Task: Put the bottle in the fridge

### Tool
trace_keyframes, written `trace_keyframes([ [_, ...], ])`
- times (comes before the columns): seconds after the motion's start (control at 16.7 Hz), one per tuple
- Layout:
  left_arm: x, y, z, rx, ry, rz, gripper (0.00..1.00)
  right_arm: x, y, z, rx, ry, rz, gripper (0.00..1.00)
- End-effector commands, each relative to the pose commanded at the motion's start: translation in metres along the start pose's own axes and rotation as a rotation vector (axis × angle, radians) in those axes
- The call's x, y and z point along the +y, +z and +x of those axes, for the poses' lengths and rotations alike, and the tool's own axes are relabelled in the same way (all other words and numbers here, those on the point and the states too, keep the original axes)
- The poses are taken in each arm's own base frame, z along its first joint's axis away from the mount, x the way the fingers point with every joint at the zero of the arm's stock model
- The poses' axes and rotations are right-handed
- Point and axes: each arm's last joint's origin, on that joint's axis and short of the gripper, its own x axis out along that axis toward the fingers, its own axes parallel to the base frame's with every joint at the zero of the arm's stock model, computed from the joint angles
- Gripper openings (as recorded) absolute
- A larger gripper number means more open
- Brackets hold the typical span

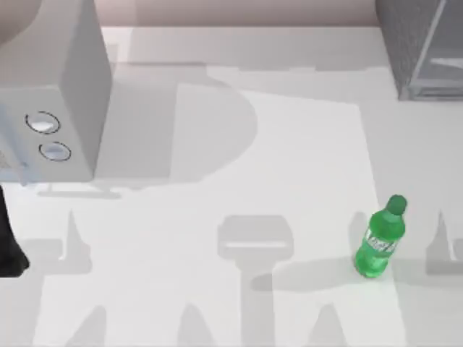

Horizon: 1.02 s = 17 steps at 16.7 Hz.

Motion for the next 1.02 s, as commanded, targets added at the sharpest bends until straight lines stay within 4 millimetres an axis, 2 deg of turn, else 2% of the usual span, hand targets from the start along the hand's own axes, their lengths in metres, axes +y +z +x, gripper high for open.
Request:
trace_keyframes([
  [0.42,0.000,0.000,0.000,0.000,0.000,0.000,1.00,0.004,-0.010,0.008,0.069,0.084,-0.021,1.00],
  [0.78,0.000,0.000,0.000,0.000,0.000,0.000,1.00,0.011,-0.015,0.024,0.110,0.264,-0.069,1.00],
  [1.02,0.000,0.000,0.000,0.000,0.000,0.000,1.00,0.018,-0.026,0.035,0.154,0.410,-0.094,1.00],
])
